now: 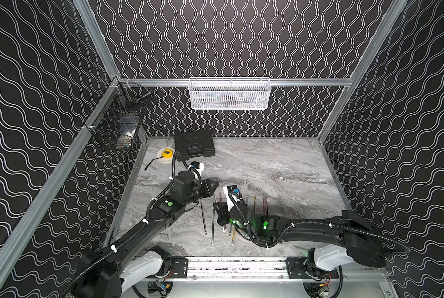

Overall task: Remove the protective cover of the pencils
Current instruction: Remove the protective sleeve from the pencil, then place the pencil at the center of the board.

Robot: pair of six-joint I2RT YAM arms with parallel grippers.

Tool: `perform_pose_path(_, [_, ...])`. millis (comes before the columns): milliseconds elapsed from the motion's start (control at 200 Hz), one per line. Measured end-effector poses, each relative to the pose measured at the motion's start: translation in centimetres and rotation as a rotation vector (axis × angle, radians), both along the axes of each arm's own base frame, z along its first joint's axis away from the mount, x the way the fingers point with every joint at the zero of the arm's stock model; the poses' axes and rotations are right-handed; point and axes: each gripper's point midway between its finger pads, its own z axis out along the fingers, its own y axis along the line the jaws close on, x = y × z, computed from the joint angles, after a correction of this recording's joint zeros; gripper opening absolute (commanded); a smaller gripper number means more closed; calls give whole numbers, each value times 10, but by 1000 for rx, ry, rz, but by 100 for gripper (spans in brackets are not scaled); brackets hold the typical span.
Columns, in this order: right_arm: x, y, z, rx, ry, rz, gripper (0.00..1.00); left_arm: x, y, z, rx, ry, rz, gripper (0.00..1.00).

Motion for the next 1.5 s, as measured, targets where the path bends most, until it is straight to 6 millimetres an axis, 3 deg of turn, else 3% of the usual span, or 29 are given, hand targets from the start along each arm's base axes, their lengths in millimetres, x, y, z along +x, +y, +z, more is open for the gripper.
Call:
perform_pose_path(80, [-18,9,-2,5,20,78,0,13,13,10,-2,-32,100,0])
perform_pose_path(310, [-31,18,5,17,5,120,0,25,28,27,-18,-55,219,0])
perform_pose_path(611, [-19,-6,-3,10,21,-1,0,26,38,18,39,-43,258,0])
perform_pose_path(811, [-10,-29,-40,-44,123,-155,0,23,41,1,133,-10,241,0])
perform_pose_path(1006, [-9,-36,-85,-137,204,-231,0,20,38,-20,207,44,192,0])
perform_pose_path(1501, [-7,-28,-122,-226,278,-298,0,16,27,-90,339,205,111,0])
